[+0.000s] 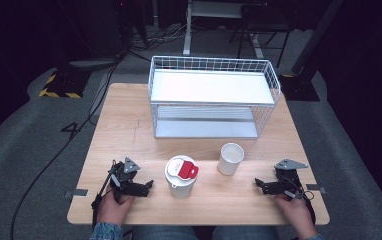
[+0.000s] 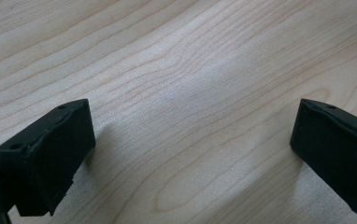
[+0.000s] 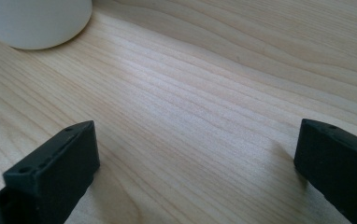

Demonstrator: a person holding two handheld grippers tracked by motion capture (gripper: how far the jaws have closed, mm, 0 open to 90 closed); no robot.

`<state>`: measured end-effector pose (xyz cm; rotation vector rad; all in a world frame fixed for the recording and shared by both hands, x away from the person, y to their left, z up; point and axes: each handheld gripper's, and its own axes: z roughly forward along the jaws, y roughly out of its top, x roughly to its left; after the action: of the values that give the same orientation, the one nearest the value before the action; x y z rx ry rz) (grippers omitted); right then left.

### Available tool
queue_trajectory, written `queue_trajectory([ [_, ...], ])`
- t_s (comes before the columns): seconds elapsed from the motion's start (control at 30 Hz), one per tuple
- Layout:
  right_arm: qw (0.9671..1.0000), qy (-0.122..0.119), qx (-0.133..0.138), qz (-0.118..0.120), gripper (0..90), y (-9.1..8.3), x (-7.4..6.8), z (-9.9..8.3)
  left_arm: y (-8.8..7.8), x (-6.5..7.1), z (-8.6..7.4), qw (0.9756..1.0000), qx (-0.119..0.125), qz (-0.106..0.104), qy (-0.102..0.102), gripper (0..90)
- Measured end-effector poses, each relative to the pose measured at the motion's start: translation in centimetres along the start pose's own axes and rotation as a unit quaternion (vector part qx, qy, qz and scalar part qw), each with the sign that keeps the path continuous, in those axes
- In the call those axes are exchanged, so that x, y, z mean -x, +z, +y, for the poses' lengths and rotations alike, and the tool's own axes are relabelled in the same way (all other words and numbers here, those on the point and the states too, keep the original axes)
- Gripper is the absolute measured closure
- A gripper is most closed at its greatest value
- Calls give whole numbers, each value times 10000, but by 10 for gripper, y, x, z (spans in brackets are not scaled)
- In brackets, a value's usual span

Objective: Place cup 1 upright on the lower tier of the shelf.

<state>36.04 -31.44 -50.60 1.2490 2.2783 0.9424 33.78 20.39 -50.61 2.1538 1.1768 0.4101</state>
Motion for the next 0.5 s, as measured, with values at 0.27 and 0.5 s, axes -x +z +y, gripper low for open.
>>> queue_trajectory([
  [0.27,10000,-26,-46,48,55,-5,3,-1,0,0,0,10000,1,3,2,6],
  [0.5,9996,-84,191,190,45,-16,0,5,0,0,0,10000,-1,1,0,6],
])
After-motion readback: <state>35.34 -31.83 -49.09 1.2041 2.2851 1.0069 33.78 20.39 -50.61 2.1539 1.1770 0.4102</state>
